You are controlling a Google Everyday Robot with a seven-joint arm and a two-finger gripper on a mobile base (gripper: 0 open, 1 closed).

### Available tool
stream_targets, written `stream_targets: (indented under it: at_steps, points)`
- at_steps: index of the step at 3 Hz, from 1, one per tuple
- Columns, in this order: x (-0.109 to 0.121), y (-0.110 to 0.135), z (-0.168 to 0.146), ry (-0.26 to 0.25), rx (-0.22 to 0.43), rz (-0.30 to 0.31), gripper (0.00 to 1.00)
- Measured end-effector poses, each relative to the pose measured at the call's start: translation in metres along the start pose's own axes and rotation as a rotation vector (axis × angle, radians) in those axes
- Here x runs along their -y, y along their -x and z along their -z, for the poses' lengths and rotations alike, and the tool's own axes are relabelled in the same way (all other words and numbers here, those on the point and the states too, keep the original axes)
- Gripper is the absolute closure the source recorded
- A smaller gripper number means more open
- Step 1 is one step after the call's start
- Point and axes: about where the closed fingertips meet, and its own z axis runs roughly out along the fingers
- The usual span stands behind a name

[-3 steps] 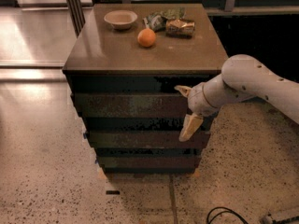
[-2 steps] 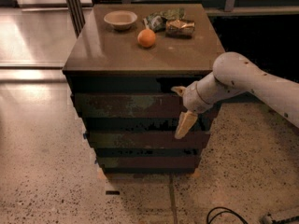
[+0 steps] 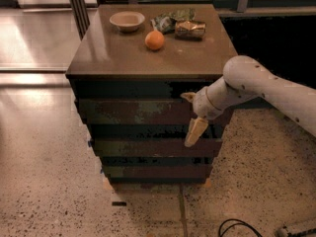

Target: Open top drawer

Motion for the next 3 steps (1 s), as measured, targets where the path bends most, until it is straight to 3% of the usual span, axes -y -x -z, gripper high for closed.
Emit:
stream_targets:
  at_steps: [1,3]
  points:
    - [0.0037,-0.0107,-0.027,0.046,0.045,0.014,0.0]
    - [0.0086,-0.009,-0.0325,0.064,0.045,0.032,0.0]
